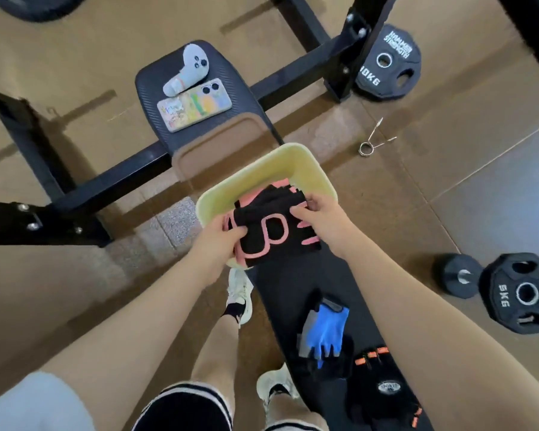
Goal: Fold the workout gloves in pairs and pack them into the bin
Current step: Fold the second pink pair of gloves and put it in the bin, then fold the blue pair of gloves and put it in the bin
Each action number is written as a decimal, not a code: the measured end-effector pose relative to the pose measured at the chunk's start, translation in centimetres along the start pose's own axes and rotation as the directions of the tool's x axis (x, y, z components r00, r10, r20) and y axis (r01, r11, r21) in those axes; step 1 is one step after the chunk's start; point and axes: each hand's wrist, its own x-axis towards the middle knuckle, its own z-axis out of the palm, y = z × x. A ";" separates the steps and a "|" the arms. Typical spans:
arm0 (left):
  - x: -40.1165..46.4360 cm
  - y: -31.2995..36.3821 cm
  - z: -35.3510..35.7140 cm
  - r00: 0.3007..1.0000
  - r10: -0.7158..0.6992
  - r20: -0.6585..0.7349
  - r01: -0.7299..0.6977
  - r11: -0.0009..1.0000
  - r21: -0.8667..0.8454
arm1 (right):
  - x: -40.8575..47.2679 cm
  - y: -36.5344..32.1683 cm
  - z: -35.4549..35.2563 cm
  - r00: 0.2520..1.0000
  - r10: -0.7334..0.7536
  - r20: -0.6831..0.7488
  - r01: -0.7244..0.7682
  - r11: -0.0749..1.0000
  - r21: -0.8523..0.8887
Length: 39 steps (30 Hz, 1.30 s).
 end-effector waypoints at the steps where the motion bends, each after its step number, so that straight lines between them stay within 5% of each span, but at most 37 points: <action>1: 1.7 -0.5 0.2 0.999 -0.034 -0.017 0.034 0.999 -0.042 | 2.0 0.1 0.9 1.000 0.008 -0.029 -0.010 0.999 -0.052; 5: 7.1 -1.4 2.2 0.993 -0.092 -0.077 0.092 0.996 -0.003 | 9.0 1.1 2.5 0.991 -0.053 -0.123 0.017 0.960 -0.279; 12: 11.7 -0.8 3.7 0.976 -0.151 -0.158 0.178 0.969 0.170 | 14.3 2.2 3.0 0.959 0.136 -0.248 -0.238 0.863 -0.446; 16: 8.8 1.0 3.2 0.975 -0.094 -0.199 0.149 0.949 0.277 | 10.9 0.0 2.1 0.980 0.060 -0.191 -0.149 0.858 -0.492; 19: 4.8 2.5 2.7 0.999 0.040 -0.001 -0.033 0.853 0.520 | 6.2 -1.7 0.4 0.978 -0.056 -0.199 -0.057 0.851 -0.523; 23: -0.5 2.9 4.1 0.933 0.240 0.269 -0.361 0.629 0.689 | -1.5 -1.3 -3.4 0.902 -0.129 -0.413 -0.026 0.937 -0.349; 27: -4.7 0.6 8.0 0.862 0.408 0.301 -0.506 0.657 0.559 | -9.1 4.3 -6.6 0.867 0.009 -0.498 -0.132 0.968 -0.213; 34: -8.0 -9.7 15.2 0.877 0.232 0.421 -0.472 0.587 0.658 | -19.3 20.4 -7.8 0.840 0.365 -0.401 -0.404 0.914 -0.015; 39: -5.0 -16.3 17.5 0.922 0.198 0.333 -0.387 0.449 0.805 | -18.5 28.1 -5.8 0.867 0.354 -0.351 -0.382 0.924 -0.010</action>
